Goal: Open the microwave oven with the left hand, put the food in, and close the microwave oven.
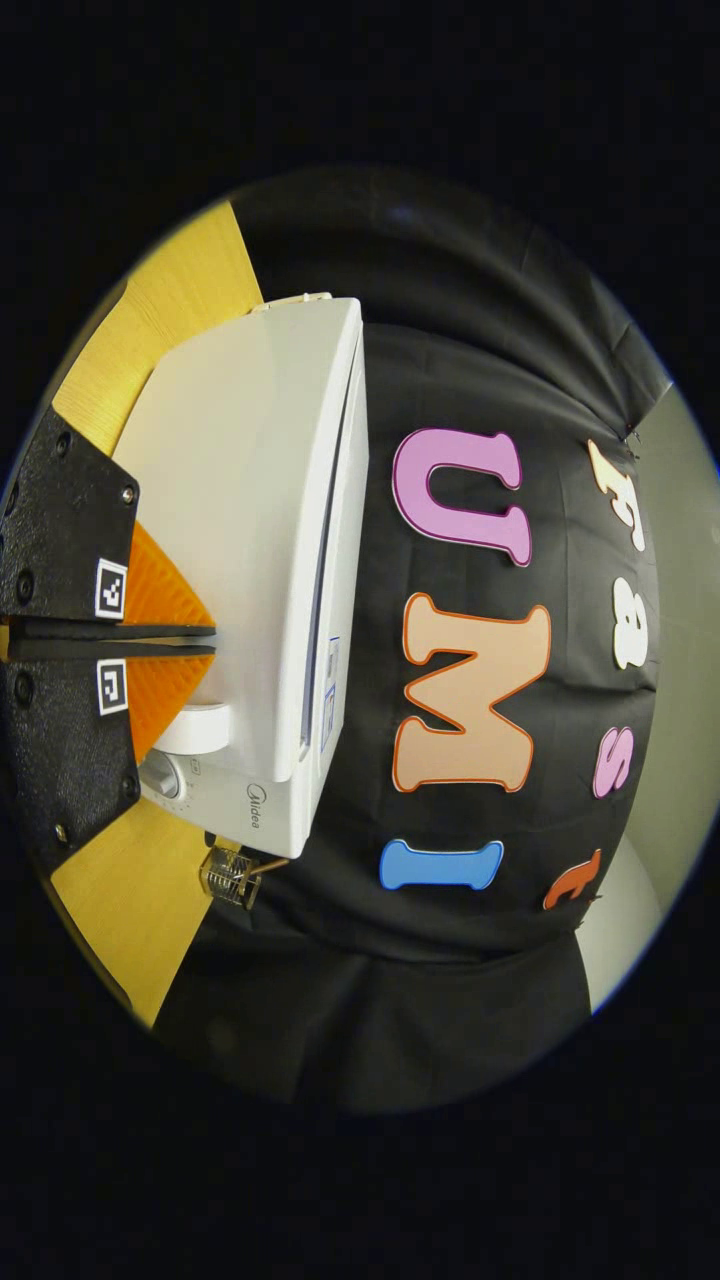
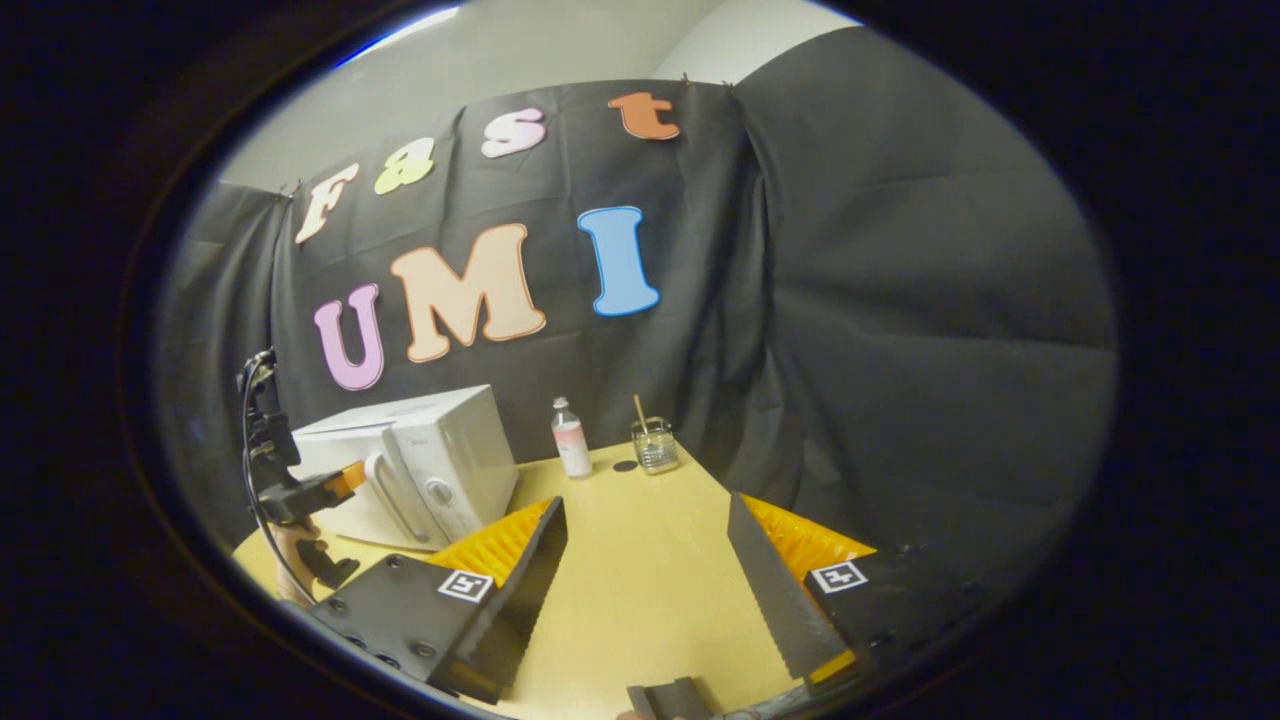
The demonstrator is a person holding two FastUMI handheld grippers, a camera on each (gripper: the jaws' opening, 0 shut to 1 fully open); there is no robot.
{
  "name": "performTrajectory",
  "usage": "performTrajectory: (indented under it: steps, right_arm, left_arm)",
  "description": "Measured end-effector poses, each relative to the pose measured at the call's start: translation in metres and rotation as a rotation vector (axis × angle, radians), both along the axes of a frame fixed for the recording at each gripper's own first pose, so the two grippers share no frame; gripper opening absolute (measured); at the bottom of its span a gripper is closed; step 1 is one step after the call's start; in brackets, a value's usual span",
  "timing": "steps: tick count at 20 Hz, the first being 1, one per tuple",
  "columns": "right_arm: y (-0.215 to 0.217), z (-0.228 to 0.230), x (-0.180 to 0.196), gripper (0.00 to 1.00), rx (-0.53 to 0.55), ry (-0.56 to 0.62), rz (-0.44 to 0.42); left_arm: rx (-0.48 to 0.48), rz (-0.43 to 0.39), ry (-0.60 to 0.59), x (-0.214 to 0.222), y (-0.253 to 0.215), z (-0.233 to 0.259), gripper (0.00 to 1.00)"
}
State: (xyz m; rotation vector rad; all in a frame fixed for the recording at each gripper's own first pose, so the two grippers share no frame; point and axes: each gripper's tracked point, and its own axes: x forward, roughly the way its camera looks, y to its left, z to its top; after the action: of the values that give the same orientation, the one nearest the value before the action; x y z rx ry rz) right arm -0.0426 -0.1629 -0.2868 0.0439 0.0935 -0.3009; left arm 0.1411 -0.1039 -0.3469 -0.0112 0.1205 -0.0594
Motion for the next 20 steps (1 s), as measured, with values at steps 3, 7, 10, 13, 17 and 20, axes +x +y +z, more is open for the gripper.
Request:
performTrajectory:
  steps: [3,7,10,13,17,20]
  right_arm:
    - [0.0,-0.004,0.004,0.9,-0.001,0.01,0.001]
    - [0.0,-0.009,0.009,0.9,-0.007,0.029,0.004]
    - [0.0,-0.014,0.014,0.99,0.002,0.037,0.011]
    - [-0.003,-0.022,0.017,0.99,0.011,0.051,0.008]
    - [-0.004,-0.027,0.017,0.99,0.017,0.062,0.009]
    - [-0.005,-0.03,0.017,0.99,0.013,0.072,0.004]
  left_arm:
    - [0.008,0.013,0.047,0.006,0.001,-0.014,0.01]
    - [-0.027,0.003,0.027,0.007,0.0,-0.008,0.01]
    - [-0.014,0.003,0.034,0.007,0.002,-0.011,0.01]
    - [-0.018,0.001,0.032,0.008,0.003,-0.011,0.01]
    - [-0.026,0.011,0.033,0.011,0.004,-0.013,0.0]
    - [-0.024,-0.012,-0.018,0.016,-0.002,0.005,0.01]
